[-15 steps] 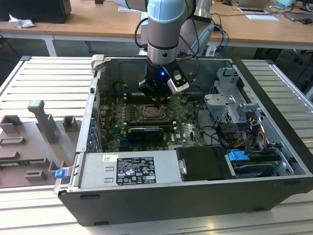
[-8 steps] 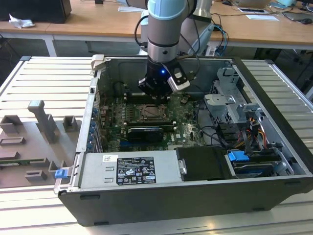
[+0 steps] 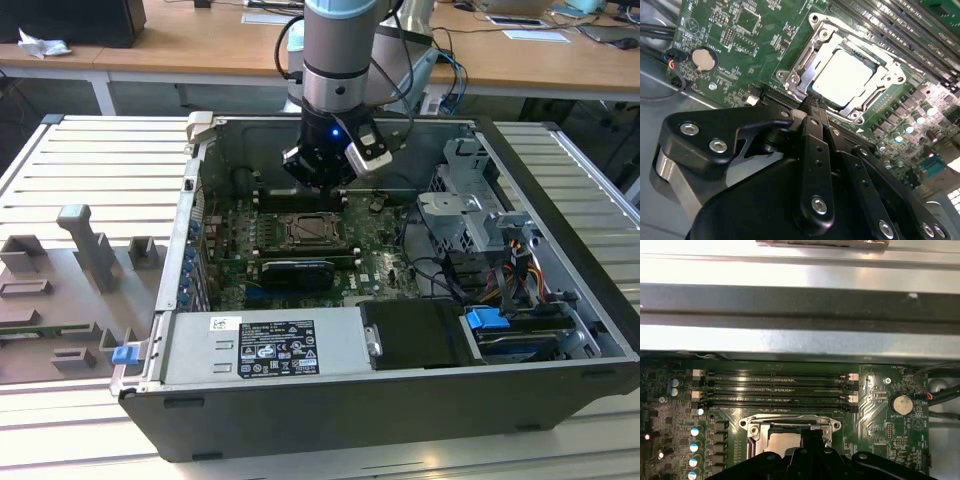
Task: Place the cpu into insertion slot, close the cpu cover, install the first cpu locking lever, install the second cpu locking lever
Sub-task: 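Install the second cpu locking lever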
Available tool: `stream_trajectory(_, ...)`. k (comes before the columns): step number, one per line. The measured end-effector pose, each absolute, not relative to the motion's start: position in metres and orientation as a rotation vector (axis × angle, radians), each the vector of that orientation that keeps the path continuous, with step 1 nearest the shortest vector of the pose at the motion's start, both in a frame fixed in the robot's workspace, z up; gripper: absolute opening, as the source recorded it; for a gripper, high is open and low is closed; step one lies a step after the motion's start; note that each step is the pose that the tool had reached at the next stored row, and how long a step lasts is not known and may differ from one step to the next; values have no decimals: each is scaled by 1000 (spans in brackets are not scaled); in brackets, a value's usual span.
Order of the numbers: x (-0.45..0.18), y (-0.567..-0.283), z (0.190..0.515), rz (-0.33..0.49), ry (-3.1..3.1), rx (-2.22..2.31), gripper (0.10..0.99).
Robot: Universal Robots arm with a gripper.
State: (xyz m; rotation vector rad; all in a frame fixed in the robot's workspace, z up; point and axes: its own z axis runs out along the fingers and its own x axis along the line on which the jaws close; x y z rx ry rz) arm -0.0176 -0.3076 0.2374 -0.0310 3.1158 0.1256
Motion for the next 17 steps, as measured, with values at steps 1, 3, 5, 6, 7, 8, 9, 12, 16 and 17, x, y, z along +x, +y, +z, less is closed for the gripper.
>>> stream_trajectory(1, -18, -309, 237, 126, 3116, -31, 106)
stream_trajectory(3, -18, -311, 237, 125, 3116, -31, 106)
stream_trajectory(5, -18, -315, 237, 125, 3116, -31, 106)
stream_trajectory(6, -18, -317, 237, 126, 3116, -31, 106)
stream_trajectory(7, -18, -317, 238, 125, 3116, -31, 106)
stream_trajectory(8, -18, -318, 239, 125, 3116, -31, 106)
stream_trajectory(9, -18, -318, 242, 125, 3116, -31, 106)
stream_trajectory(12, -18, -318, 256, 125, 3116, -31, 106)
stream_trajectory(16, -18, -328, 256, 127, 3116, -31, 106)
stream_trajectory(17, -19, -331, 256, 128, 3116, -31, 106)
